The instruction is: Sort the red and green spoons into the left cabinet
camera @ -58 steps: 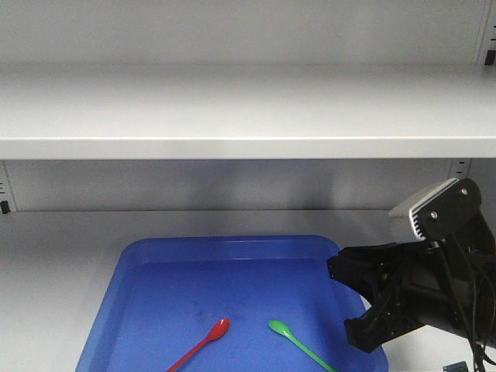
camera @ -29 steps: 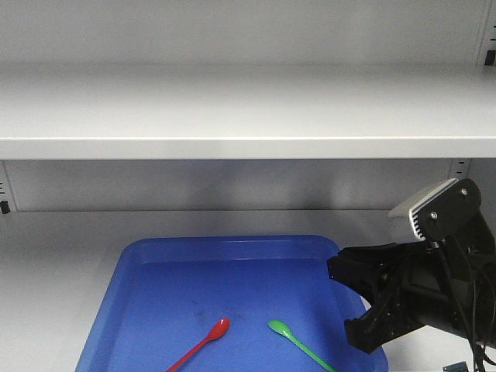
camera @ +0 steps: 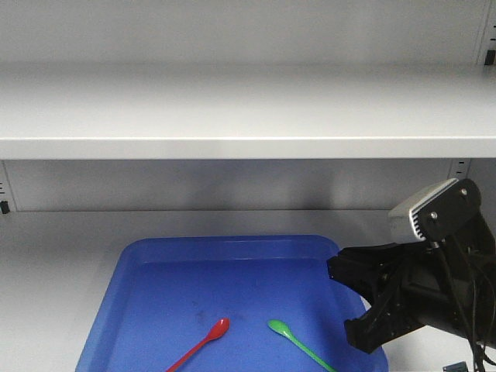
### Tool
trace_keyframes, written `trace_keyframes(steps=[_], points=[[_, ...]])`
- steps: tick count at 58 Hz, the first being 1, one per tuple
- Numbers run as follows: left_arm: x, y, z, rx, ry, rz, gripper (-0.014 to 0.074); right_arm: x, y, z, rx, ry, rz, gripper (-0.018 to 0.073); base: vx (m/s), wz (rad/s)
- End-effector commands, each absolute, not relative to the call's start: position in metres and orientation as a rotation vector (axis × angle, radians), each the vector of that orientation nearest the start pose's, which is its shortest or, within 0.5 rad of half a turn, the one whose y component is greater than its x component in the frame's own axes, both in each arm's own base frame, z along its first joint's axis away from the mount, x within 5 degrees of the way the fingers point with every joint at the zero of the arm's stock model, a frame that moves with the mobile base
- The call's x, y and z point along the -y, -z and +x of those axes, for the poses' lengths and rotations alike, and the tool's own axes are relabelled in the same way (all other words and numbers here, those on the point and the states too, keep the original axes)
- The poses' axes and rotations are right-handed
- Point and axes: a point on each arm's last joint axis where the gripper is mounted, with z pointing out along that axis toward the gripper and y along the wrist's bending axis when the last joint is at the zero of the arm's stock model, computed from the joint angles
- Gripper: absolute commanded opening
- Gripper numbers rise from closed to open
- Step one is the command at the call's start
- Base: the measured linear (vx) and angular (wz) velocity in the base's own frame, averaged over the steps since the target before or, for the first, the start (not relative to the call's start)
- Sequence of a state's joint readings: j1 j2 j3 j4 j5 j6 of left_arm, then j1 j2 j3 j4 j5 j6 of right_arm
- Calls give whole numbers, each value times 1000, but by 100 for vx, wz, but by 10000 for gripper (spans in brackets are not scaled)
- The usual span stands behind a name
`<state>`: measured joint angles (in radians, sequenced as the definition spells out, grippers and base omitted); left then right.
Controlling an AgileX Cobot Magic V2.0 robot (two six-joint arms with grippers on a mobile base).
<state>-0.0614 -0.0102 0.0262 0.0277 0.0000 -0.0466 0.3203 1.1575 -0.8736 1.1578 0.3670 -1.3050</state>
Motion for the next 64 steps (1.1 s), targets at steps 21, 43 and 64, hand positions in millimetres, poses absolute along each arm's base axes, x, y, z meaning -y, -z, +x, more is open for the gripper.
trace_keyframes(steps=[21,43,64], points=[[4,-206,55,-1428,76,27,-1,-106,-358,228,-1740,-423,-645,-3,0,0],[4,-206,55,-1428,76,27,-1,-106,-358,228,-1739,-420,-645,-3,0,0],[4,-206,55,-1428,76,27,-1,-98,-352,231,-1852,-400,-492,-3,0,0]])
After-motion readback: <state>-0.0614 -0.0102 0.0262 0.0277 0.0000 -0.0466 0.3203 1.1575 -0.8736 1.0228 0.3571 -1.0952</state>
